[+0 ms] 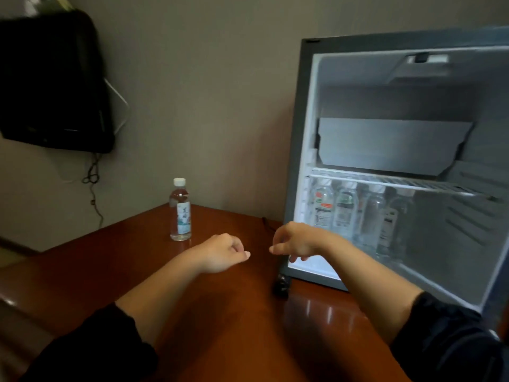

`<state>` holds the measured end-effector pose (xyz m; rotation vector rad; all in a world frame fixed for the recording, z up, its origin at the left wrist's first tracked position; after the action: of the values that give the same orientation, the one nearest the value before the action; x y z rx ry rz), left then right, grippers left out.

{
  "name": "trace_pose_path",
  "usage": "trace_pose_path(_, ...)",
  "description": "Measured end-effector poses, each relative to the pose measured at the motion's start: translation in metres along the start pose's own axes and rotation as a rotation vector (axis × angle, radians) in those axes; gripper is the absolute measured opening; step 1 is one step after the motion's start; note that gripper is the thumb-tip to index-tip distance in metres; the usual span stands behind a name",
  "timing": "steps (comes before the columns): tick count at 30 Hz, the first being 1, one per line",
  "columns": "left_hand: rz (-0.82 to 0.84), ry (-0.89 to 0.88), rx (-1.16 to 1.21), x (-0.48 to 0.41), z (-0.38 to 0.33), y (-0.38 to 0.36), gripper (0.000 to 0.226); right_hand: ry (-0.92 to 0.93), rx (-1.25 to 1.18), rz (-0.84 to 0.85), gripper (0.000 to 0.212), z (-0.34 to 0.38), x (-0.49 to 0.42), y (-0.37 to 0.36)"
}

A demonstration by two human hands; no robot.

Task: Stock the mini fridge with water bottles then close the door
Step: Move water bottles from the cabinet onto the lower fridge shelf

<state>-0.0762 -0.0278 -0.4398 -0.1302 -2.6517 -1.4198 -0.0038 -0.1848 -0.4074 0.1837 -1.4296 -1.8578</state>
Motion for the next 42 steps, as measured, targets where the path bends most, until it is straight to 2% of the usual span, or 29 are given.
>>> trace_pose_path(5, -0.068, 0.101, 0.092, 0.015, 0.056, 0.024, 0.024, 0.015, 0.036, -0.058, 0.030, 0.044, -0.041, -0.006)
trace_pose_path(9, -0.167, 0.169, 0.131, 0.022, 0.100, 0.044, 0.038, 0.051, 0.017, -0.146, 0.037, 0.083, -0.079, -0.005)
trace_pose_path(13, -0.238, 0.166, 0.193, 0.025, 0.132, 0.063, 0.038, 0.086, -0.005, -0.234, 0.036, 0.118, -0.126, 0.000)
trace_pose_path(24, -0.340, 0.199, 0.280, -0.003, 0.214, 0.095, 0.038, 0.188, -0.011, -0.405, 0.054, 0.194, -0.228, 0.018)
trace_pose_path(27, -0.341, 0.190, 0.313, -0.011, 0.226, 0.092, 0.036, 0.170, 0.000, -0.444, 0.053, 0.201, -0.245, 0.018)
trace_pose_path(34, -0.316, 0.186, 0.322, -0.018, 0.229, 0.082, 0.039, 0.238, 0.029, -0.694, 0.030, 0.202, -0.235, 0.015)
trace_pose_path(42, -0.360, 0.107, 0.360, -0.005, 0.190, 0.074, 0.058, 0.372, -0.160, -0.627, 0.028, 0.171, -0.187, 0.010)
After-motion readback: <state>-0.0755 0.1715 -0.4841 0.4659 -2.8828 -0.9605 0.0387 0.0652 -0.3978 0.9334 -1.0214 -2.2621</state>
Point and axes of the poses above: each hand's wrist, its own x-axis away from the middle knuckle, its own y-axis out of the back of the hand, z = x × y, the point moved 4 cm from there along -x, towards the middle knuckle, and after that the axes turned 12 degrees about z, right-handed, at the moved point
